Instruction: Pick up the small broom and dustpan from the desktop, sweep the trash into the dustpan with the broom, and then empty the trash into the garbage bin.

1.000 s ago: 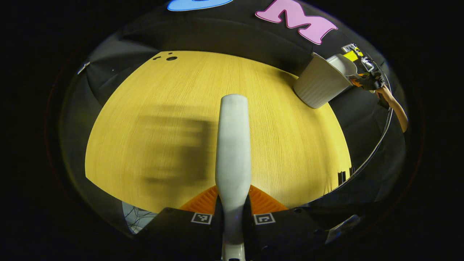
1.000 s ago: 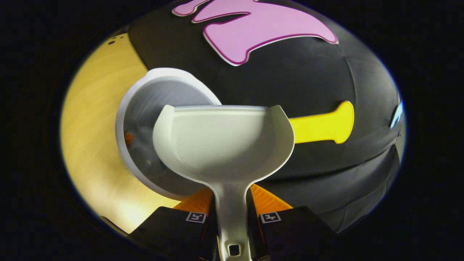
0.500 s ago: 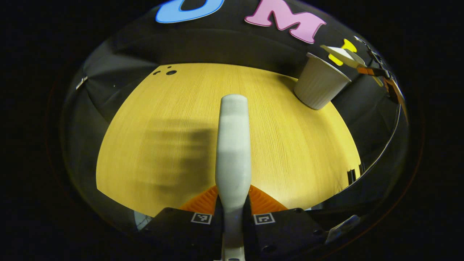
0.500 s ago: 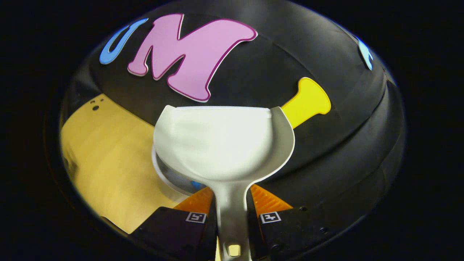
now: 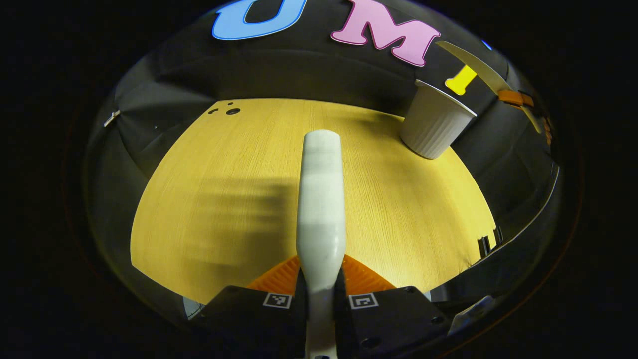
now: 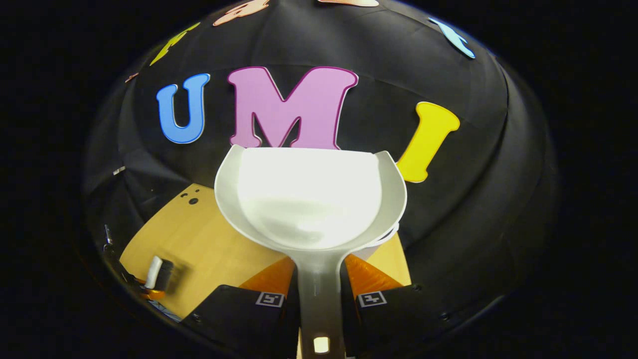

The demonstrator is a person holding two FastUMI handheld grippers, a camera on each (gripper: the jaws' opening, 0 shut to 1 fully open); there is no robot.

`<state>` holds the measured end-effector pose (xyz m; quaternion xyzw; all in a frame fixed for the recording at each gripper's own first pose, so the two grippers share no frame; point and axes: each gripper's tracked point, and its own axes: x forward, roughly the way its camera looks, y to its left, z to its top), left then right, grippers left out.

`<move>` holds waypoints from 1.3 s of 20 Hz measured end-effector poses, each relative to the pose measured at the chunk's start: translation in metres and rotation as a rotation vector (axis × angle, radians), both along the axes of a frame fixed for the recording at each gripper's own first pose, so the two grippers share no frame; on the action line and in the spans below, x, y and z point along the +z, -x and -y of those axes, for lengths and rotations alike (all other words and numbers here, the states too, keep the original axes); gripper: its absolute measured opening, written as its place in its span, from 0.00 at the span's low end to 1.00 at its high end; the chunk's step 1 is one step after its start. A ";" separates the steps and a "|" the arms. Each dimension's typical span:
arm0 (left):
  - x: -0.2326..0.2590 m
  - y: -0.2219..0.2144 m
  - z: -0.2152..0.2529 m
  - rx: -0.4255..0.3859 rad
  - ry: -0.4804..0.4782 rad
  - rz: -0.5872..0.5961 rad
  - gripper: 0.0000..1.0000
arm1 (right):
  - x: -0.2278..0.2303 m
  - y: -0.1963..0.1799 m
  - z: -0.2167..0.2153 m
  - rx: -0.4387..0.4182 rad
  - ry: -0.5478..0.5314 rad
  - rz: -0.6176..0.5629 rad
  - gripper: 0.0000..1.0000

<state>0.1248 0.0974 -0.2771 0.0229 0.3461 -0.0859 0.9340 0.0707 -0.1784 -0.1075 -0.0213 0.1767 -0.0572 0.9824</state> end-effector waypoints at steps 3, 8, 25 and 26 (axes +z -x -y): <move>-0.006 0.005 -0.013 0.007 -0.012 -0.008 0.27 | -0.002 0.000 0.007 0.071 -0.025 -0.043 0.39; -0.018 0.006 -0.038 0.039 -0.026 -0.020 0.28 | -0.020 -0.001 -0.002 0.130 -0.042 -0.130 0.39; -0.061 -0.077 -0.034 0.096 -0.143 -0.100 0.29 | -0.269 0.025 -0.040 0.140 -0.129 -0.550 0.39; -0.058 -0.079 -0.033 0.104 -0.150 -0.098 0.27 | -0.273 0.025 -0.037 0.141 -0.116 -0.556 0.39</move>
